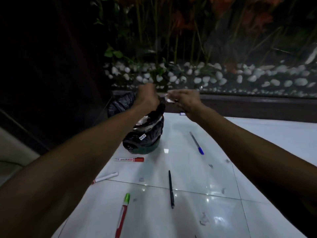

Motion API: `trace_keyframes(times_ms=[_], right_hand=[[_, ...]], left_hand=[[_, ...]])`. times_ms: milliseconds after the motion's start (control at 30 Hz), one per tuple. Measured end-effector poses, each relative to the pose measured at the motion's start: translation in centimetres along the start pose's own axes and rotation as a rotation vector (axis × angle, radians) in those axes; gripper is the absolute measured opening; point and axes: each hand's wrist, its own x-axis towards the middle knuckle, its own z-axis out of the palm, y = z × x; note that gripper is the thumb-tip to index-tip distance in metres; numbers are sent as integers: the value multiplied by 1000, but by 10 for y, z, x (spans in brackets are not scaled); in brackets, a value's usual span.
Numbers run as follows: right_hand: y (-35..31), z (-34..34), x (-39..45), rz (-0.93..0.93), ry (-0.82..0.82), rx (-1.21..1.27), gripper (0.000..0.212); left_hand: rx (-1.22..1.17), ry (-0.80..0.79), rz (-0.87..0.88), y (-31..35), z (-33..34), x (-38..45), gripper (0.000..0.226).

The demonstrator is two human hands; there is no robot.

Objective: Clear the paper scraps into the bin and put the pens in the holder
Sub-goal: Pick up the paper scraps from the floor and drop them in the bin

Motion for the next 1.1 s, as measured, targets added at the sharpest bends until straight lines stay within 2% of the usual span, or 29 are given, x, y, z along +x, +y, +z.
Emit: trace_keyframes(times_ms=[67, 167, 233, 300, 367, 433, 533, 633, 700, 800, 900, 933, 967, 1033, 1067, 1100], right_hand=[[-1, 23, -3, -57, -44, -148, 14], [4, 54, -10, -134, -165, -302, 10], [8, 65, -13, -184, -234, -427, 12], [13, 67, -12, -231, -272, -512, 15], [17, 63, -11, -266, -239, -540, 21], [22, 53, -9, -272, -177, -496, 25], [24, 21, -15, -328, -64, -471, 17], [28, -32, -29, -296, 69, -538, 15], [40, -73, -41, -236, 116, -641, 16], [65, -126, -65, -138, 139, -783, 16], [93, -175, -101, -7, 143, -932, 24], [99, -189, -114, 31, 125, -994, 27], [108, -203, -128, 69, 72, -1059, 31], [121, -221, -153, 122, -90, -1187, 42], [128, -225, -163, 139, -167, -1236, 45], [136, -227, -171, 142, -236, -1266, 45]], left_hand=[[-6, -6, -164, -36, -4, 7, 15], [-174, -37, -347, -67, -9, 8, 26], [-220, -52, -389, -74, -9, 7, 19], [-214, -38, -375, -74, -9, 9, 22], [-138, 32, -326, -68, -10, 5, 12], [-73, 114, -272, -54, -6, -2, 11], [-104, 234, -174, -27, 13, -14, 15], [-133, 304, 155, 4, 39, -38, 21], [-187, 270, 366, 31, 59, -62, 20], [-173, 38, 442, 56, 97, -95, 16], [-25, -368, 398, 65, 144, -128, 14], [40, -492, 376, 67, 155, -139, 22], [109, -609, 349, 68, 165, -152, 39], [261, -807, 317, 66, 179, -180, 87], [325, -886, 330, 65, 182, -194, 104], [362, -950, 363, 61, 185, -208, 112]])
